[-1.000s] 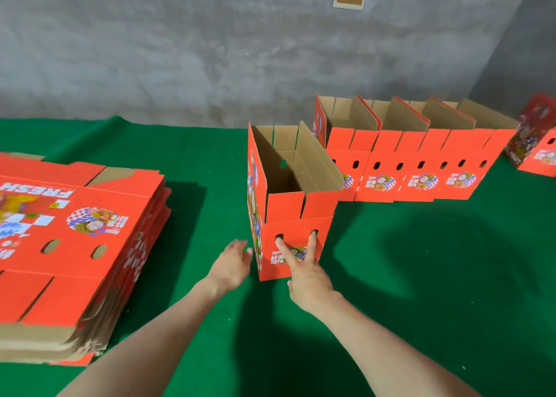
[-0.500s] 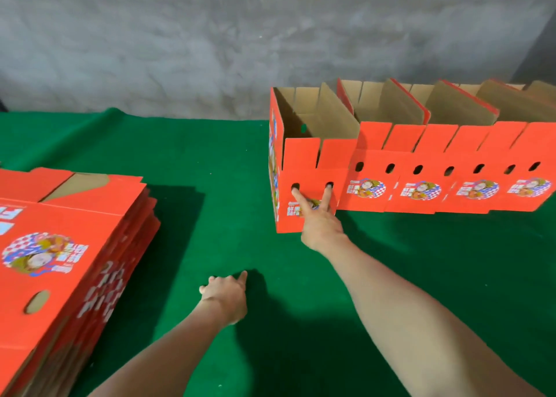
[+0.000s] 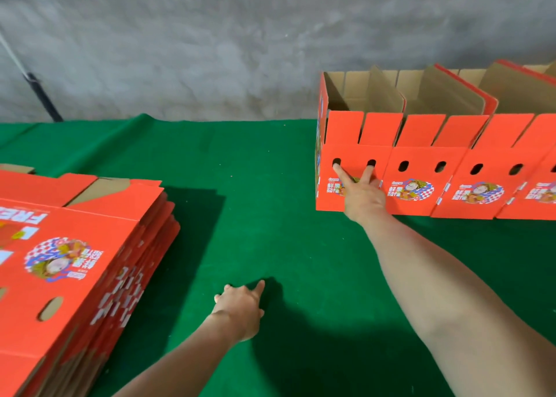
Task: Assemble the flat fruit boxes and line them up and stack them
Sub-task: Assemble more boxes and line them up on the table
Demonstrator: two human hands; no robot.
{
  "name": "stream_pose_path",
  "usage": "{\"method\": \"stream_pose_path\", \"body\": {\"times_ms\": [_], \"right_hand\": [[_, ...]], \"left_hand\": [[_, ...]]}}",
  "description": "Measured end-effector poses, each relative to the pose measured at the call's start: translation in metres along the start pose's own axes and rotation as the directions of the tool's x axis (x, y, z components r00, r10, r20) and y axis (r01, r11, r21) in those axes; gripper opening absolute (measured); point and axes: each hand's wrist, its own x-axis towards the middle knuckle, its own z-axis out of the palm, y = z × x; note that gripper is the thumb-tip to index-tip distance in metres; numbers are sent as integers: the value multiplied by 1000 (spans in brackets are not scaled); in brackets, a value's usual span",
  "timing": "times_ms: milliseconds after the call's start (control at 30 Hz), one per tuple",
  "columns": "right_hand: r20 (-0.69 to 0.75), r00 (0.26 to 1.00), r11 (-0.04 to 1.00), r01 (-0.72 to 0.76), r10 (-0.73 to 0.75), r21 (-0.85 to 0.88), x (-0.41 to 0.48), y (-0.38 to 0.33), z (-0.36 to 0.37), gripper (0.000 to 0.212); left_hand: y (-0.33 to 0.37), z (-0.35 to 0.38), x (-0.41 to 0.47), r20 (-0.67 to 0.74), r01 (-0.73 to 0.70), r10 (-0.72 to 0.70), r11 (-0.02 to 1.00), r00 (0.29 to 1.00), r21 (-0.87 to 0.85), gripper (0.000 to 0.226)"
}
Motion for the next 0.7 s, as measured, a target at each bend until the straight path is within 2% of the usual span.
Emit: {"method": "stream_pose_path", "body": {"times_ms": [167, 300, 433, 500, 567, 633, 700], "right_hand": [[86, 995, 994, -61, 53, 87, -6, -10, -6, 115], [154, 987, 963, -86, 47, 255, -26, -30, -21, 99], [-41, 994, 905, 110, -103, 411, -77, -61, -28, 69], [-163, 961, 828, 277, -225, 488, -118, -76, -26, 60], [-233, 903, 743, 429, -361, 513, -162, -84, -21, 54], [-220, 868, 709, 491, -445, 506, -196, -81, -12, 51], [-164, 869, 726, 483, -467, 490, -220, -72, 0, 47]], "left_hand": [[1, -2, -1, 1, 7, -7, 1000, 1000, 10, 64], [1, -3, -4, 11, 1, -1, 1000, 1000, 7, 63], [2, -6, -7, 41, -11, 10, 1000, 999, 20, 65], [-1, -8, -12, 57, -24, 24, 1000, 998, -6, 68], [-14, -10, -22, 62, -32, 42, 988, 997, -151, 69], [-42, -14, -37, -54, -64, 50, 942, 997, -329, 70], [-79, -19, -56, -312, -106, -24, 914, 950, -392, 70]]}}
